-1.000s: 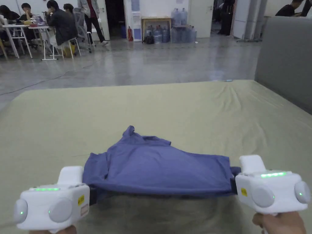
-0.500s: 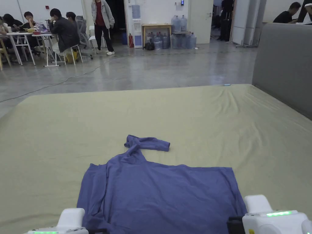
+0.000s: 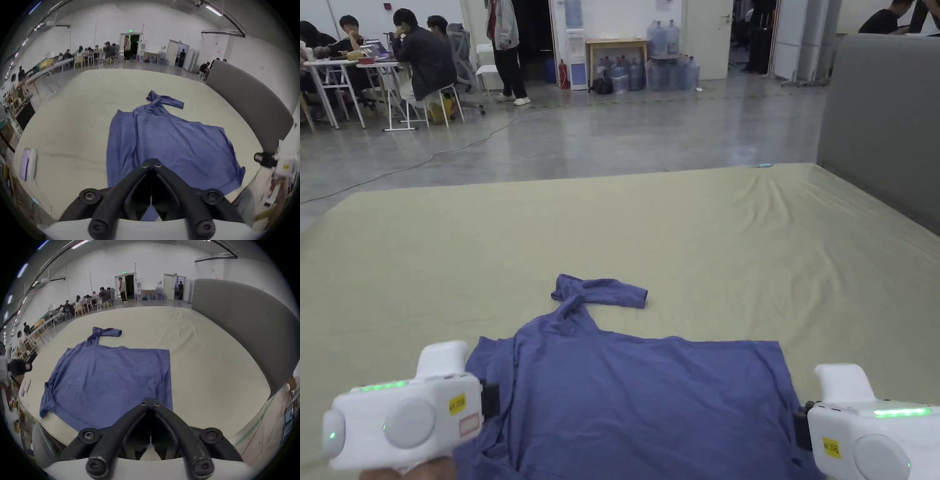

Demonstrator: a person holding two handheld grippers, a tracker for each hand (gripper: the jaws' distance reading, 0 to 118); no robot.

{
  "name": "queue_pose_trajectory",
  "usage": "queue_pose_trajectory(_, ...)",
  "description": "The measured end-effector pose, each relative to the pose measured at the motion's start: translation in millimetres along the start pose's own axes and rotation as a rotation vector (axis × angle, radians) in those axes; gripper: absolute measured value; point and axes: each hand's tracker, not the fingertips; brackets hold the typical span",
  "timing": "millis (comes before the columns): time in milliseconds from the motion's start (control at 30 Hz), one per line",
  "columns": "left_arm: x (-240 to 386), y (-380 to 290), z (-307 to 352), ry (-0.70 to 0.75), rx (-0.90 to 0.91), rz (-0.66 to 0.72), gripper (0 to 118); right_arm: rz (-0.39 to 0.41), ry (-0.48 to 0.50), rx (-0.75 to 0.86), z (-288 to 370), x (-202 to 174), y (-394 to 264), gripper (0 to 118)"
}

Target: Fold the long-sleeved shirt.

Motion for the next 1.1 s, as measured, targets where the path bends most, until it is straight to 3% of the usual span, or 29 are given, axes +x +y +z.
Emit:
queue_pose_trajectory(67,-9.1,32.0,-41.0,-0.020,-0.020,0.002,0,0.008,0.002,-0.006,-12.5,-1.3,4.8,0)
queue_pose_trajectory(100,-9.8,52.6,-63.4,-0.021,-0.033,-0.010,7,0.021,0.014,-0.009,-7.7,-3.4,9.5,0)
queue_pose_trajectory(167,14.4,84.2,-82.1,0.031,-0.049,-0.070,78,0.018,0.019,-0.010,-21.7,-3.7,15.6,0)
queue_pose_trajectory(200,17.6,101.3,-105.1,0.052,-0.080,-0.068,98,0.015,0.020,-0.011,-31.1,-4.5,18.6,0)
queue_pose_trajectory(233,18.5,114.2,-126.5,0.060,-0.111,-0.073,100,0.008,0.023,-0.008,-29.2,-2.5,23.6,0)
queue_pose_trajectory(467,1.5,160.9,-267.6,0.166,-0.320,-0.075,100,0.002,0.058,-0.091,-101.3,8.5,42.6,0)
queue_pose_trajectory(533,2.1,153.8,-287.3,0.190,-0.390,-0.061,97,0.030,0.034,-0.064,-90.6,-15.4,39.2,0)
queue_pose_trajectory(567,-4.8,152.5,-296.1,0.190,-0.413,-0.036,91,0.029,0.034,-0.065,-92.7,-17.5,40.2,0)
queue_pose_trajectory(600,-4.2,146.3,-299.5,0.175,-0.431,-0.028,76,0.026,0.035,-0.067,-94.3,-17.8,41.9,0)
queue_pose_trajectory(633,-2.0,139.7,-301.0,0.173,-0.450,-0.027,52,0.026,0.034,-0.070,-95.6,-15.5,44.4,0)
queue_pose_trajectory(667,1.9,130.8,-299.2,0.194,-0.445,-0.038,50,0.026,0.031,-0.074,-97.0,-16.1,46.3,0)
queue_pose_trajectory(700,1.5,132.3,-294.5,0.206,-0.365,-0.052,40,0.026,0.030,-0.074,-98.9,-16.7,48.8,0)
queue_pose_trajectory(733,5.1,134.0,-292.0,0.190,-0.389,-0.061,0,0.026,0.031,-0.074,-100.5,-17.1,52.0,0)
queue_pose_trajectory(967,4.8,154.4,-255.5,0.115,-0.327,-0.029,0,-0.058,0.021,-0.023,-114.0,14.6,120.1,0)
queue_pose_trajectory(1000,4.3,157.1,-248.1,0.111,-0.318,-0.031,0,-0.089,0.016,-0.011,-119.5,22.5,134.2,17)
queue_pose_trajectory(1033,4.1,158.9,-242.2,0.105,-0.308,-0.037,0,-0.122,0.015,-0.011,-125.8,31.3,146.8,68)
queue_pose_trajectory(1067,3.8,160.3,-236.8,0.098,-0.300,-0.044,0,-0.160,0.028,-0.021,-135.7,39.0,159.4,100)
queue_pose_trajectory(1100,2.6,159.7,-236.7,0.089,-0.295,-0.050,0,-0.210,0.057,-0.043,-149.2,46.1,170.6,114)
